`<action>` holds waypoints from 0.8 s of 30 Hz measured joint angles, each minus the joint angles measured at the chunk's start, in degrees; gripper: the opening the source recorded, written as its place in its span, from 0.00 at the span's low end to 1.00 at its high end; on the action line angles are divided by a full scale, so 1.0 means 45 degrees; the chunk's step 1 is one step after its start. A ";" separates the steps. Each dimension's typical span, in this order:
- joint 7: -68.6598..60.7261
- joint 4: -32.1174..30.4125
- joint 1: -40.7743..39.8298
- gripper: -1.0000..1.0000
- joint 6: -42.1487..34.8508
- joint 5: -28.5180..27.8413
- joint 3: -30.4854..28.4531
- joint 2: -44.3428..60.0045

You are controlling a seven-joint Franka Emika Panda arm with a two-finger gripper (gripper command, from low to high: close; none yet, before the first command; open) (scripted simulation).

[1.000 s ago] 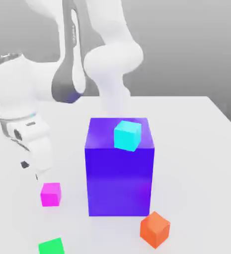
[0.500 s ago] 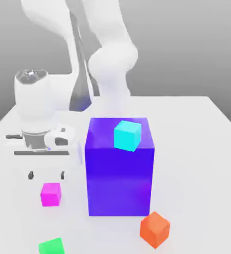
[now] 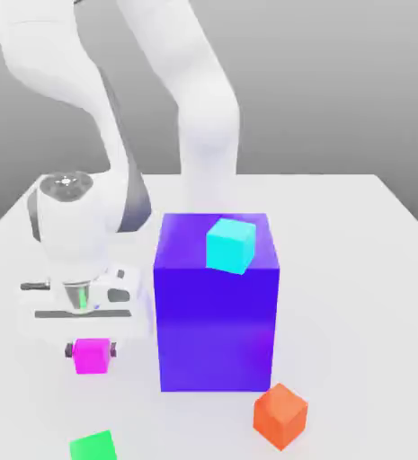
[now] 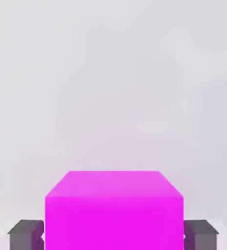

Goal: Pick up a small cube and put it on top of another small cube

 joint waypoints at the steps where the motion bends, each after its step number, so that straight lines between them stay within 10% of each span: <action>1: -0.0002 0.0001 0.0000 0.00 -0.0005 0.0002 0.0000 0.0000; 17: -0.3614 -0.1325 -0.5643 0.00 -0.0841 0.4777 0.6526 0.2047; 24: -0.0329 -0.0044 -0.6891 0.00 -0.1650 0.7107 0.8962 0.3325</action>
